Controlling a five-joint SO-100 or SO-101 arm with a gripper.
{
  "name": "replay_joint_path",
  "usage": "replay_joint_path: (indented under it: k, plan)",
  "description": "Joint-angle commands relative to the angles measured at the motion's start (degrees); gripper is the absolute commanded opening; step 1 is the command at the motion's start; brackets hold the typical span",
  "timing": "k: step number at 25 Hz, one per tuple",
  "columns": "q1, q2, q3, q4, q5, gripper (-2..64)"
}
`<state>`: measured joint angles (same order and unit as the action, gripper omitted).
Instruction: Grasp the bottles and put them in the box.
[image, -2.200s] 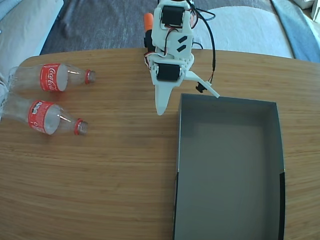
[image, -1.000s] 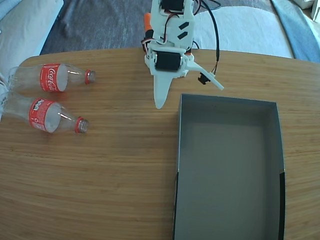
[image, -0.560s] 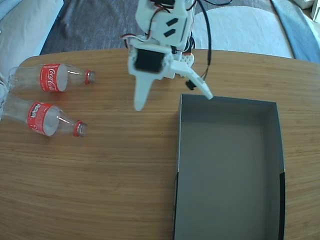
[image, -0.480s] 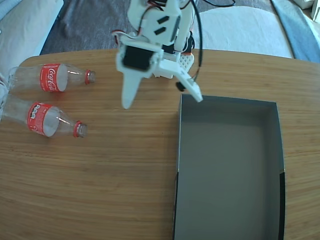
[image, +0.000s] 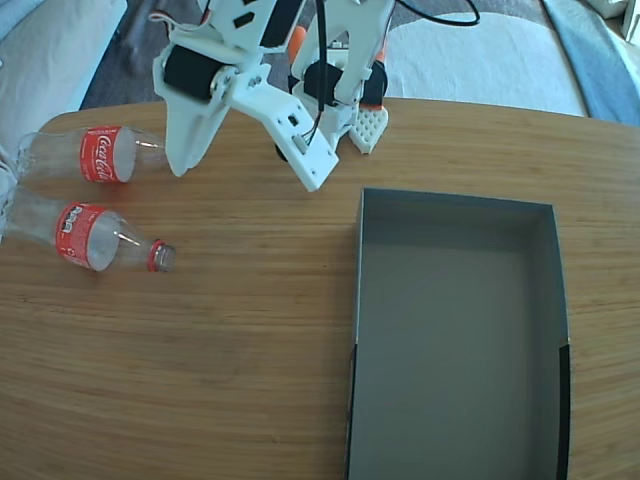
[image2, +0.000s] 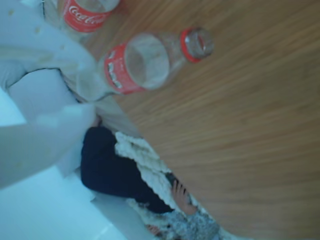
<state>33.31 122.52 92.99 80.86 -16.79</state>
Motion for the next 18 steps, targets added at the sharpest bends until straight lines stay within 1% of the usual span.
replay_joint_path:
  k: [1,3,7,13,15,18]
  plan:
    - [0.3,-3.6,-5.4,2.8,0.0,3.7]
    - [0.2,-6.0,-7.6,4.7,-0.9,3.7]
    - [0.5,-9.2,-9.9,5.4,-11.2,3.7]
    - [0.6,-12.0,-10.2,5.6,-21.0,3.7]
    - [0.6,-13.7,-10.5,5.6,-22.8,3.7]
    - [0.8,-17.0,-14.3,5.6,-22.4,3.6]
